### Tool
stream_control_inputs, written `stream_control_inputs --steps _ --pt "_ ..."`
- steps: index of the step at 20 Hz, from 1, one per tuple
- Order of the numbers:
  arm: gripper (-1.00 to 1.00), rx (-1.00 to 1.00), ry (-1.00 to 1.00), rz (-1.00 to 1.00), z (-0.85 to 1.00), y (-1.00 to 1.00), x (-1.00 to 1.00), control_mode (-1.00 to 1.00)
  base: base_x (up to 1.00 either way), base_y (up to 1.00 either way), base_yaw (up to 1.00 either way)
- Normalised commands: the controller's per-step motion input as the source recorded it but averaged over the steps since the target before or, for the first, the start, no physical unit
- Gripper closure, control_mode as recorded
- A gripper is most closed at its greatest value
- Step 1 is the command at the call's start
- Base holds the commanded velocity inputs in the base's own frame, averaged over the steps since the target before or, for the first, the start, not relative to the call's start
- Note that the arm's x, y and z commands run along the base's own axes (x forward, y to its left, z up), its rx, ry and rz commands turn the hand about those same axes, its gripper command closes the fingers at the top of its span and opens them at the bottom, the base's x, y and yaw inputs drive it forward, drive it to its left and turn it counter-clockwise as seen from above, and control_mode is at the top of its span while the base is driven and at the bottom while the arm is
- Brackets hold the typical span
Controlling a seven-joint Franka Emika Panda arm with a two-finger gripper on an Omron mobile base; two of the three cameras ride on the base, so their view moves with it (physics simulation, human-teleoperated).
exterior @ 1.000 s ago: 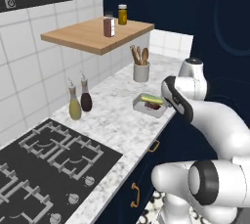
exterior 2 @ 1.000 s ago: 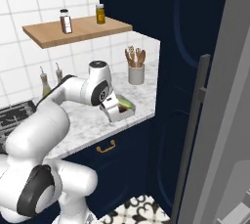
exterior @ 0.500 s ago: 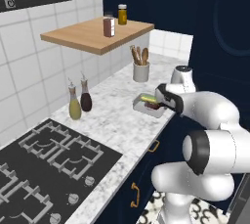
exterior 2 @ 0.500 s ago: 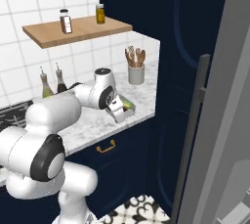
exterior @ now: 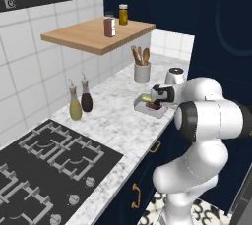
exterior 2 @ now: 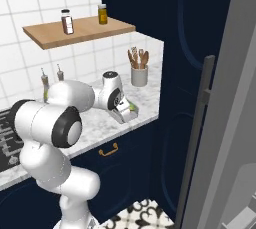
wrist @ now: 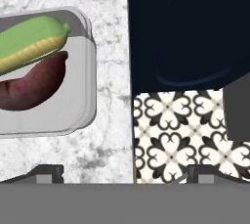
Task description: Take the meat container that has the chicken drumstick and place it on the second highest rack of the freezer. Then take the vegetable container that has the potato and corn and place it on the highest rack of the freezer.
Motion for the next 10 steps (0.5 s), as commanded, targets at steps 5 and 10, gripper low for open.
stream_control_inputs --steps 5,10 --pt "-1.00 0.00 0.00 0.02 -0.30 -0.04 0.44 -1.00 0.00 0.00 0.00" --pt "-1.00 0.00 0.00 0.02 -0.34 -0.06 0.31 -1.00 0.00 0.00 0.00"
